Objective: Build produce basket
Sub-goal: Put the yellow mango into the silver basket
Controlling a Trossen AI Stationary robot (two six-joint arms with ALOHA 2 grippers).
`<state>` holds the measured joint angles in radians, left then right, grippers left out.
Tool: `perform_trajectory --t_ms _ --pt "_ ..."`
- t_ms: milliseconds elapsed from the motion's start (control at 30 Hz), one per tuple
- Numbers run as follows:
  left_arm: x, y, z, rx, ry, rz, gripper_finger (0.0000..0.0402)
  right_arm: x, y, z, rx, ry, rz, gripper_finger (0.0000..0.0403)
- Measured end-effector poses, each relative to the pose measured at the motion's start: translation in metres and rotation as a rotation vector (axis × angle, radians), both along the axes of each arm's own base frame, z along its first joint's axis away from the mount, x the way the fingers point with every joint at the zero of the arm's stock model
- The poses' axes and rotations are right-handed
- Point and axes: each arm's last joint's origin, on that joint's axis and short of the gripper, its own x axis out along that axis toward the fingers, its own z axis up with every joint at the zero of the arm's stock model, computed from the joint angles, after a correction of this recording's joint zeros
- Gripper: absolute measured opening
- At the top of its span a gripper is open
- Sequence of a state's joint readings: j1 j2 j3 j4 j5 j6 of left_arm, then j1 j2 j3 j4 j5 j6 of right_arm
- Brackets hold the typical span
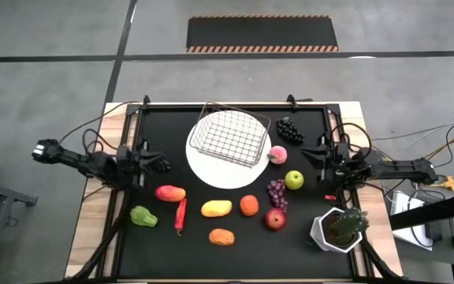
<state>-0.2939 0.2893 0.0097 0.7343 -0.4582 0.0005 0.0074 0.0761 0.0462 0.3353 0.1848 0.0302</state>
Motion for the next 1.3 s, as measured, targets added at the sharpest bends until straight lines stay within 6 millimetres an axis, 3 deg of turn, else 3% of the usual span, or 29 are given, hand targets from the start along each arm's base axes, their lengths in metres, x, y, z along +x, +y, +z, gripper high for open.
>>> perform_trajectory --t_ms 400,633,867,1100,1300 --pt "0.008 -0.003 0.027 -0.023 -0.093 0.003 0.0002 -0.001 0.000 0.037 -0.101 -0.022 -0.035 0.0031" --pt "0.026 -0.008 0.060 -0.025 -0.095 0.001 0.0002 0.005 0.000 0.049 -0.129 0.000 -0.043 0.0031" --pt "0.063 -0.019 0.074 -0.062 -0.002 -0.031 0.0002 0.012 0.000 0.057 -0.169 0.021 -0.055 0.0031" --pt "0.111 -0.034 0.065 -0.131 0.211 -0.081 0.0002 0.015 0.000 0.058 -0.221 0.048 -0.069 0.0031" --pt "0.147 -0.048 0.059 -0.152 0.495 -0.172 0.0002 0.015 0.000 0.059 -0.243 0.049 -0.076 0.0031"
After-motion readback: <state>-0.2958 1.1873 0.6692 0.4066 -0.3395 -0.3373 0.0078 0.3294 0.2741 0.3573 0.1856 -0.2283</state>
